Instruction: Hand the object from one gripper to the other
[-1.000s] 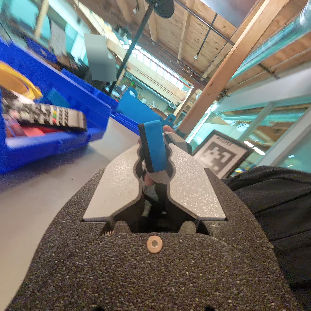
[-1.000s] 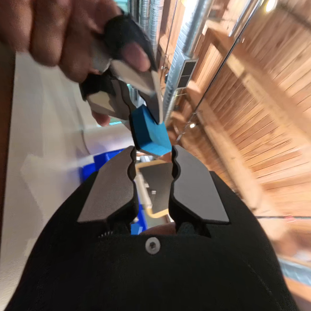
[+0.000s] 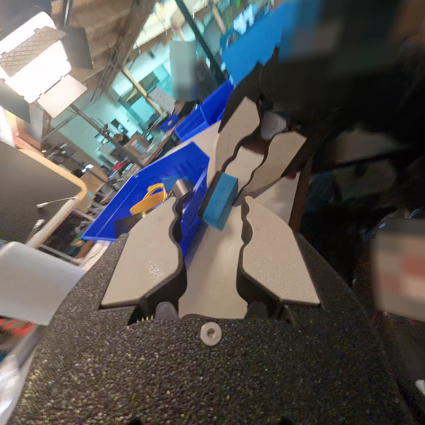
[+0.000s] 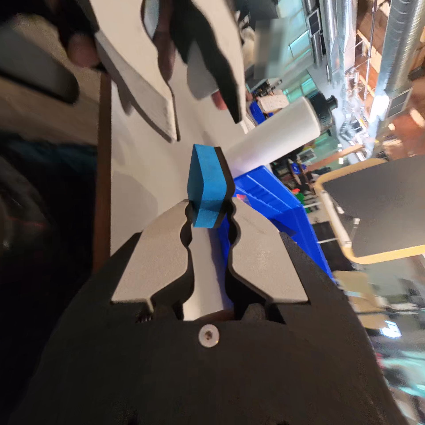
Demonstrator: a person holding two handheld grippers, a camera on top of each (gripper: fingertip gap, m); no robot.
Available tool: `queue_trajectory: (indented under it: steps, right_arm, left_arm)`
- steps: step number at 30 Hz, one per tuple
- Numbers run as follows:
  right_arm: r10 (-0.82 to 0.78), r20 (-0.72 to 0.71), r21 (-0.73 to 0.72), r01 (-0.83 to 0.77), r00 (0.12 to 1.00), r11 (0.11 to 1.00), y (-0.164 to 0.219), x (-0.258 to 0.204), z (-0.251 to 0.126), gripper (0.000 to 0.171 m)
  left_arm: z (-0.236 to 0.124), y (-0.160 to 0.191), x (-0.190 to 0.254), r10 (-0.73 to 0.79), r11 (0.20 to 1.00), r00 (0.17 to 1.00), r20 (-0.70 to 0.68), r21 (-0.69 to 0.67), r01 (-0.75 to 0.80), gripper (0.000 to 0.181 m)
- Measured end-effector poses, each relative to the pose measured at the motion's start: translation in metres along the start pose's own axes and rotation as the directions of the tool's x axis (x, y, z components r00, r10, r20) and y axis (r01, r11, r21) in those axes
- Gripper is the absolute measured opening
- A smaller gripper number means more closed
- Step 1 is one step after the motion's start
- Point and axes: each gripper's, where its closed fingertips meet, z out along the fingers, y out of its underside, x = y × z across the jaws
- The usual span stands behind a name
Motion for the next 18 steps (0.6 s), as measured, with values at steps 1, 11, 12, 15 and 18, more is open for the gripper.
queue_trajectory:
  steps: [1,11,12,15,18]
  right_arm:
    - [-0.061,-0.013,-0.034,0.061,0.998,0.998,0.002,-0.002,0.001,0.028]
    - [-0.404,-0.129,-0.063,0.399,0.905,0.915,-0.012,-0.010,-0.001,0.028]
    - [-0.429,-0.193,-0.056,0.427,0.882,0.903,-0.014,-0.003,-0.002,0.031]
    - [-0.514,-0.392,-0.064,0.535,0.763,0.843,-0.022,0.018,-0.011,0.032]
    - [-0.576,-0.489,-0.125,0.601,0.655,0.790,-0.018,0.028,-0.013,0.044]
  left_arm:
    - [0.001,0.006,0.001,0.061,0.997,0.998,0.013,-0.056,-0.060,0.050]
    - [0.012,0.030,0.010,0.241,0.944,0.970,0.019,-0.238,-0.230,0.025]
    - [0.012,0.029,0.004,0.153,0.964,0.987,0.049,-0.228,-0.138,0.024]
    - [0.009,0.021,-0.013,-0.258,0.957,0.962,0.086,-0.113,0.267,0.024]
    - [0.004,0.010,-0.023,-0.643,0.765,0.765,-0.037,0.027,0.644,0.024]
